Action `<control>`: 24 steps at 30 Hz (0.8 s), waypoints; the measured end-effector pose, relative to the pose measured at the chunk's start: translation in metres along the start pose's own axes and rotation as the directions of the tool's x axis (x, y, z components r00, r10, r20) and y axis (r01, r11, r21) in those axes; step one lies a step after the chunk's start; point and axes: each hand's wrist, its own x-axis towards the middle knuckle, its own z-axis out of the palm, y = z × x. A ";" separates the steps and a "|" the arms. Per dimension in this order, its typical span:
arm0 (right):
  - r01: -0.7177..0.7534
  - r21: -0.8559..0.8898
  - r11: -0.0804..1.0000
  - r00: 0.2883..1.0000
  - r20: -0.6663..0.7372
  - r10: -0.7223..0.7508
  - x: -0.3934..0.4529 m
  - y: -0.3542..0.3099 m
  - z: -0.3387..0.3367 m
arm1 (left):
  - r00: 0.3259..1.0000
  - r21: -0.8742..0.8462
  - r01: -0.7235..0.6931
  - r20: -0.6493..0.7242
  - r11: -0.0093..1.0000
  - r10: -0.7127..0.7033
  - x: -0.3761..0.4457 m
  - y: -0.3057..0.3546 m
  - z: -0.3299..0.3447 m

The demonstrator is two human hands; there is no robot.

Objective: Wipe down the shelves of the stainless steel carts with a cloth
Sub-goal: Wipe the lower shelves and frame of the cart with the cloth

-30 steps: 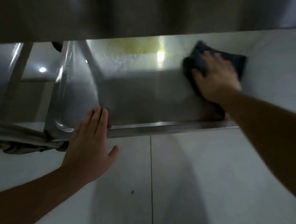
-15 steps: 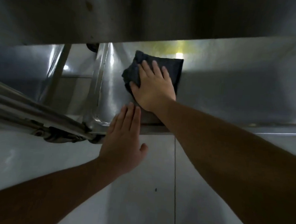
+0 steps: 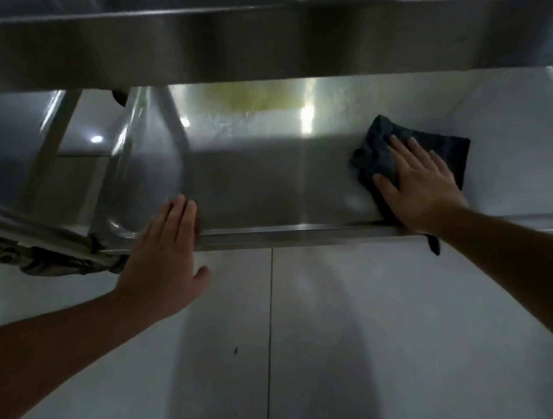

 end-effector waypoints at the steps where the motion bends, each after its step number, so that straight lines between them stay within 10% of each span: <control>1: -0.026 0.013 1.000 1.000 0.006 0.026 -0.003 -0.004 0.001 | 1.000 0.010 0.005 0.007 1.000 -0.005 0.001 0.002 -0.002; 12: 0.509 -0.100 0.855 0.860 0.107 -0.499 -0.027 -0.051 0.016 | 0.999 0.068 -0.018 0.040 0.998 0.016 0.022 0.059 -0.028; 24: 0.191 -0.048 0.980 0.981 0.053 -0.189 -0.072 0.142 -0.008 | 0.906 -0.086 -0.423 -0.061 0.902 0.419 0.051 0.203 -0.033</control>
